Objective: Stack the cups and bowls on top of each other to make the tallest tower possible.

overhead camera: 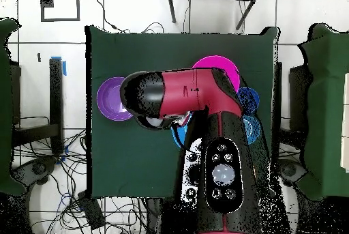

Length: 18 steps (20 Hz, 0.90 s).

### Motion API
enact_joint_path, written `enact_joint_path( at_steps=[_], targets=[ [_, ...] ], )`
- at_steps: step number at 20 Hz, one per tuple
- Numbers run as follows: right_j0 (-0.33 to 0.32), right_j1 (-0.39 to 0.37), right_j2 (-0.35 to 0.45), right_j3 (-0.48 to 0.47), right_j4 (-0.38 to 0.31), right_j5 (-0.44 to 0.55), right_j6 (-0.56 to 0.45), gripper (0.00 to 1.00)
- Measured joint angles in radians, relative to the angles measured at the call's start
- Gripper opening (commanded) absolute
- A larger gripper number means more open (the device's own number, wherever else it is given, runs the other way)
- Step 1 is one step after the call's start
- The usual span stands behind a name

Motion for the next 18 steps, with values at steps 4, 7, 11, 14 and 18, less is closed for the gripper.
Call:
enact_joint_path(
  at_steps=[4,7,11,14,18],
  targets=[
    [0.000,0.002,0.001,0.000,-0.009,-0.018,0.000,0.00],
    [-0.001,0.006,0.002,0.000,-0.015,-0.040,0.000,0.00],
    [-0.010,0.010,0.004,0.001,-0.015,-0.095,0.000,0.00],
    [-0.016,0.010,0.005,0.001,-0.015,-0.129,0.000,0.00],
    [-0.020,0.010,0.005,0.001,-0.015,-0.150,0.000,0.00]
  ],
)
